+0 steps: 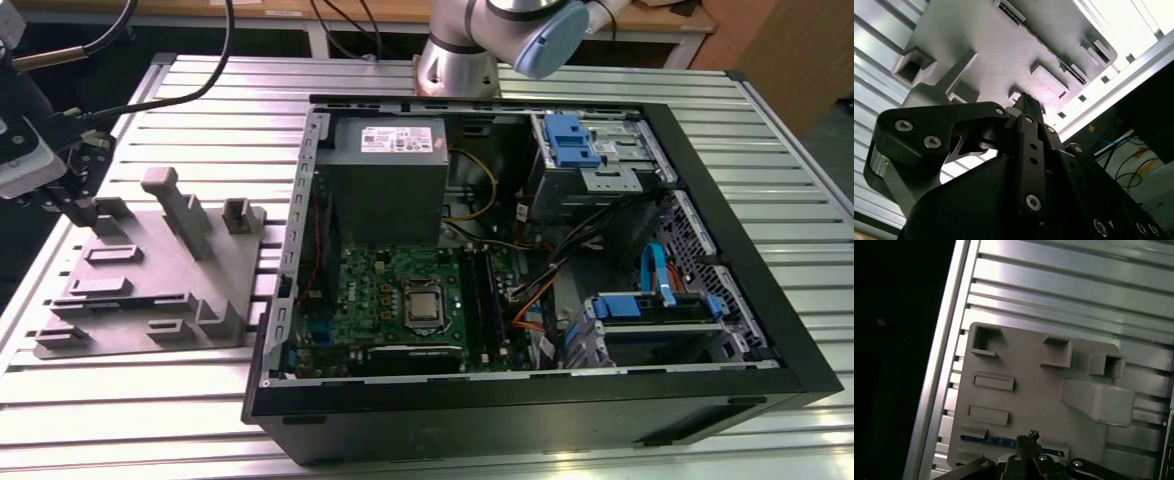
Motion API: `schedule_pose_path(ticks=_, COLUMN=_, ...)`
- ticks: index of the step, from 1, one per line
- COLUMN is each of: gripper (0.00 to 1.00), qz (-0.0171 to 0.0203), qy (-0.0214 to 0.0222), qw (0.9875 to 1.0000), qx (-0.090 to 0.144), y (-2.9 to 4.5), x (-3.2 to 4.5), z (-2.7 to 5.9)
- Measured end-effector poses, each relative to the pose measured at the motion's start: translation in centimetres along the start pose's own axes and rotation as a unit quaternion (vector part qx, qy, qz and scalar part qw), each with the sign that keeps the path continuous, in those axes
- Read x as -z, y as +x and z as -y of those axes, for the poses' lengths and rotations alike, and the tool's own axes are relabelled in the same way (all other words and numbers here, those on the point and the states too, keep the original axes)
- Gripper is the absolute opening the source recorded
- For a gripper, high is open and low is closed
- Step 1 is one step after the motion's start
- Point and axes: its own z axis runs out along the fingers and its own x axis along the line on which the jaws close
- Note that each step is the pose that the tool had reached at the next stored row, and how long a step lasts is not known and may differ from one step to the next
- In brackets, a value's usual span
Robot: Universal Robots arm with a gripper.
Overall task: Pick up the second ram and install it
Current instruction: 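Pick up the second ram and move it above second insertion slot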
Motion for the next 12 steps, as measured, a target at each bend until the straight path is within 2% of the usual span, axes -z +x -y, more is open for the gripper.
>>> schedule_pose_path(ticks=3, gripper=0.10, qz=-0.0012, qy=-0.0001, qw=0.9996, qx=0.027, y=0.00, x=-0.06, z=0.00)
schedule_pose_path(ticks=6, gripper=0.10, qz=-0.0025, qy=-0.0003, qw=0.9985, qx=0.054, y=0.00, x=-0.11, z=0.00)
schedule_pose_path(ticks=9, gripper=0.10, qz=-0.0037, qy=-0.0004, qw=0.9967, qx=0.082, y=0.00, x=-0.17, z=0.01)
schedule_pose_path(ticks=12, gripper=0.10, qz=-0.0049, qy=-0.0006, qw=0.9941, qx=0.108, y=0.00, x=-0.22, z=0.01)
